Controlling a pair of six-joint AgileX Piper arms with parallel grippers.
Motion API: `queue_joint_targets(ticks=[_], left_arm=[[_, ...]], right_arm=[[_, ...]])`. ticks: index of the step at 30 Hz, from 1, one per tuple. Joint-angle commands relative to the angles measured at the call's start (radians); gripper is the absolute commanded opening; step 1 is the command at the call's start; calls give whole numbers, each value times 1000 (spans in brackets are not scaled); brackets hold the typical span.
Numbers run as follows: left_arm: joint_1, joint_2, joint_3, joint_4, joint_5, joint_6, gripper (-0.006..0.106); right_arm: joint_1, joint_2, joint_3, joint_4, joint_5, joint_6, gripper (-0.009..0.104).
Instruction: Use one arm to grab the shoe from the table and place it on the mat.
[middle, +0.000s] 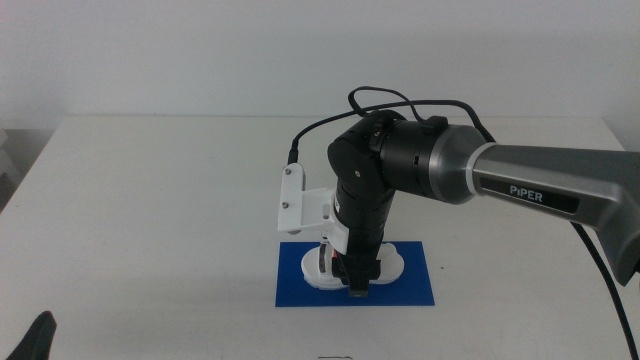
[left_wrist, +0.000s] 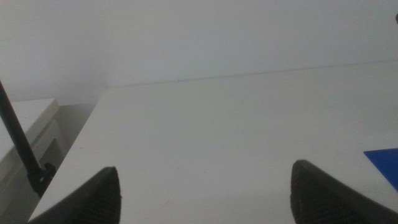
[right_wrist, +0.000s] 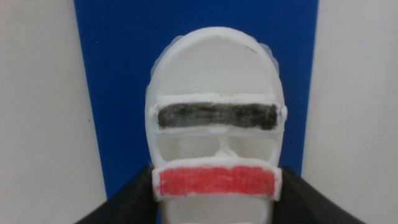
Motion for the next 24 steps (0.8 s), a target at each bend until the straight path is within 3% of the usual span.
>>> queue_joint_targets(ticks=[1, 7, 12, 18, 20, 24], left_arm=[[-4, -19, -3, -6, -83, -12, 94], [-4, -19, -3, -6, -83, -12, 94], [-4, -19, -3, -6, -83, -12, 94], [-4, -19, -3, -6, -83, -12, 94], [-4, -19, -3, -6, -83, -12, 94], [-4, -19, -3, -6, -83, -12, 94]], right_arm=[[-6, -60, -24, -20, -11, -15, 52], [-3, -64, -40, -20, 13, 17, 79], [-3, -118, -116, -28, 133, 138, 81], [-15, -274, -195, -79, 294, 259, 80], [-42, -344, -195, -30, 286, 314, 80], [-179, -498, -188, 180, 270, 430, 80]])
